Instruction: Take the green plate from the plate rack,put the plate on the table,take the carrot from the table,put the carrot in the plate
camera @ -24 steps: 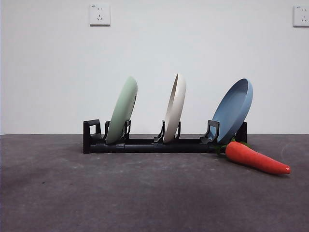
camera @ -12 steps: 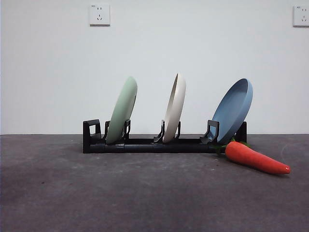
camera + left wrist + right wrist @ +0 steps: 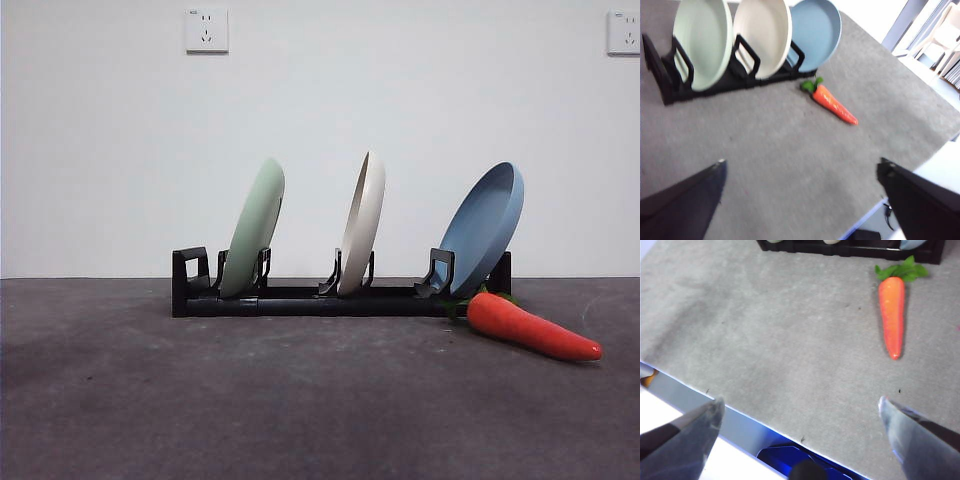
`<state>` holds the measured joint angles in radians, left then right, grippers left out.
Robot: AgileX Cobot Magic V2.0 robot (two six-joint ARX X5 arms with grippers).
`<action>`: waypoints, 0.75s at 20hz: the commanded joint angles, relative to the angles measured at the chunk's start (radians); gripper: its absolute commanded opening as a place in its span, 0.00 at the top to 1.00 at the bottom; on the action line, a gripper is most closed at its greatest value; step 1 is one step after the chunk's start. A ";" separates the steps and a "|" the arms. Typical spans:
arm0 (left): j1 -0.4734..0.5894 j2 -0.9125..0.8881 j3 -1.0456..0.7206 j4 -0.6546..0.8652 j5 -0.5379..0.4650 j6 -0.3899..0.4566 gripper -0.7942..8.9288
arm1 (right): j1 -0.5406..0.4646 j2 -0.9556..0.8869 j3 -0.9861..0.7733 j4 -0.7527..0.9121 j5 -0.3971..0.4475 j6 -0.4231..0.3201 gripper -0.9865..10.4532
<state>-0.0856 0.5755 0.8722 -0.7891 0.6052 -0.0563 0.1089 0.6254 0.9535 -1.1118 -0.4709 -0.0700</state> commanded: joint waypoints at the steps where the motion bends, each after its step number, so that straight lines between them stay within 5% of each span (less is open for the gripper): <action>1: -0.015 0.089 0.022 0.090 0.003 0.004 0.27 | -0.002 0.004 0.003 0.003 0.001 -0.005 0.31; 5: -0.086 0.336 0.095 0.301 -0.021 0.004 0.27 | -0.002 0.010 0.003 0.003 0.001 -0.005 0.31; 10: -0.180 0.681 0.261 0.522 -0.180 0.010 0.27 | -0.002 0.016 0.003 0.003 0.002 -0.005 0.31; 15: -0.241 0.976 0.444 0.609 -0.279 0.062 0.27 | -0.002 0.024 0.003 0.003 0.005 -0.005 0.31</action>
<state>-0.3214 1.5352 1.3140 -0.1886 0.3256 -0.0231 0.1089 0.6498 0.9535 -1.1122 -0.4683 -0.0708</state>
